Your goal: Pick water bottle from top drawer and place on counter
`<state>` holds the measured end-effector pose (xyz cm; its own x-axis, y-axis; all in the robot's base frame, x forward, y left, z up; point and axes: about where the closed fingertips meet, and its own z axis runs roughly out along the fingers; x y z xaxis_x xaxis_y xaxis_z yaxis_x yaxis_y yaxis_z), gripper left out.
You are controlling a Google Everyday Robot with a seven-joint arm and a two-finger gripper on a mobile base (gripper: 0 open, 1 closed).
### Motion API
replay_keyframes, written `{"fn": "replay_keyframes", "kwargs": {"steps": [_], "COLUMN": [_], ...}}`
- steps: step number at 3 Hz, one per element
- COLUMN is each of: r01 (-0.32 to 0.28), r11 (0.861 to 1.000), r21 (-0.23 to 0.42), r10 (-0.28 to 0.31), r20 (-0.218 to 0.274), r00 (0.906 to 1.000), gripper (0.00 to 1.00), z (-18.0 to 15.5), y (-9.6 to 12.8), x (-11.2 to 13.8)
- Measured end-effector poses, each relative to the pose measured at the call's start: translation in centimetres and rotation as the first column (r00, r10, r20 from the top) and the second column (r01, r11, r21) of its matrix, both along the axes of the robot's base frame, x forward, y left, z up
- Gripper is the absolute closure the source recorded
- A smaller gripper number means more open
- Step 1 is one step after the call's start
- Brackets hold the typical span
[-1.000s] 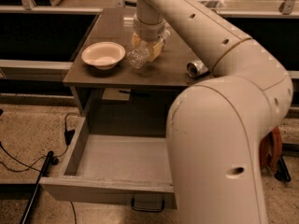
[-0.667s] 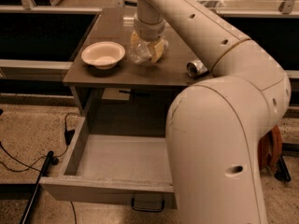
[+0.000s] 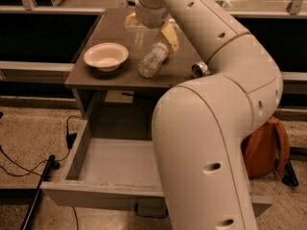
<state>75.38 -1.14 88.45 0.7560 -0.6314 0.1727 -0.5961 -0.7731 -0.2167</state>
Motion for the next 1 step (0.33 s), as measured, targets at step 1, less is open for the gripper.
{"fn": "replay_keyframes", "kwargs": {"steps": [1], "r01": [0.002], "r11": [1.0], "r21": [0.014], "r10": [-0.003], "r20": [0.026], "r00": [0.9997], "gripper": [0.0], "z": [0.41], "y": [0.18], "x": [0.73]}}
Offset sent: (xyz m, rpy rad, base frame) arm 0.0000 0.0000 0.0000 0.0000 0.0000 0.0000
